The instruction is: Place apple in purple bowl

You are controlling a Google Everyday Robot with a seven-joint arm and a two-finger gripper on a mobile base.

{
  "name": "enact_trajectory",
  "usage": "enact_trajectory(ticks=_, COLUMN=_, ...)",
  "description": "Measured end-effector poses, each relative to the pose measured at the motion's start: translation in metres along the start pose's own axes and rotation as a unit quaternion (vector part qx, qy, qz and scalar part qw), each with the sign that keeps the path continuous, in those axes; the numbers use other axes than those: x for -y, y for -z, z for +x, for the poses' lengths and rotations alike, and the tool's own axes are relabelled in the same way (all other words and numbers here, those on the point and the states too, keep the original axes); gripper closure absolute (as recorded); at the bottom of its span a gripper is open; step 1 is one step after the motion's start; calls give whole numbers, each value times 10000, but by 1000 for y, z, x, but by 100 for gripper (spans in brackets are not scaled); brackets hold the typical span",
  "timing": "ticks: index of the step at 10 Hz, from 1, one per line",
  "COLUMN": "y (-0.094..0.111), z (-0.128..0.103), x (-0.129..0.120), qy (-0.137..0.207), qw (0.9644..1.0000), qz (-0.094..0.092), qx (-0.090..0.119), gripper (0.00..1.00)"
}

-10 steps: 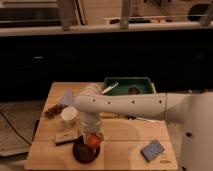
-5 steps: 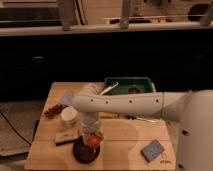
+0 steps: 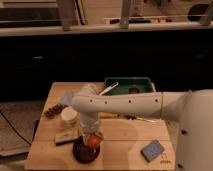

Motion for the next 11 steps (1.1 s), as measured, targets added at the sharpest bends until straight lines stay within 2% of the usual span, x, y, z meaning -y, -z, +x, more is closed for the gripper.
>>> enact_trajectory(ticks=5, y=-4, z=4, x=31, qy=315, qw=9994, qz=38, qx=119, gripper=100)
enact_trajectory(ticks=11, y=-6, z=4, x=41, qy=418, qw=9989, qz=40, qx=225, gripper=100)
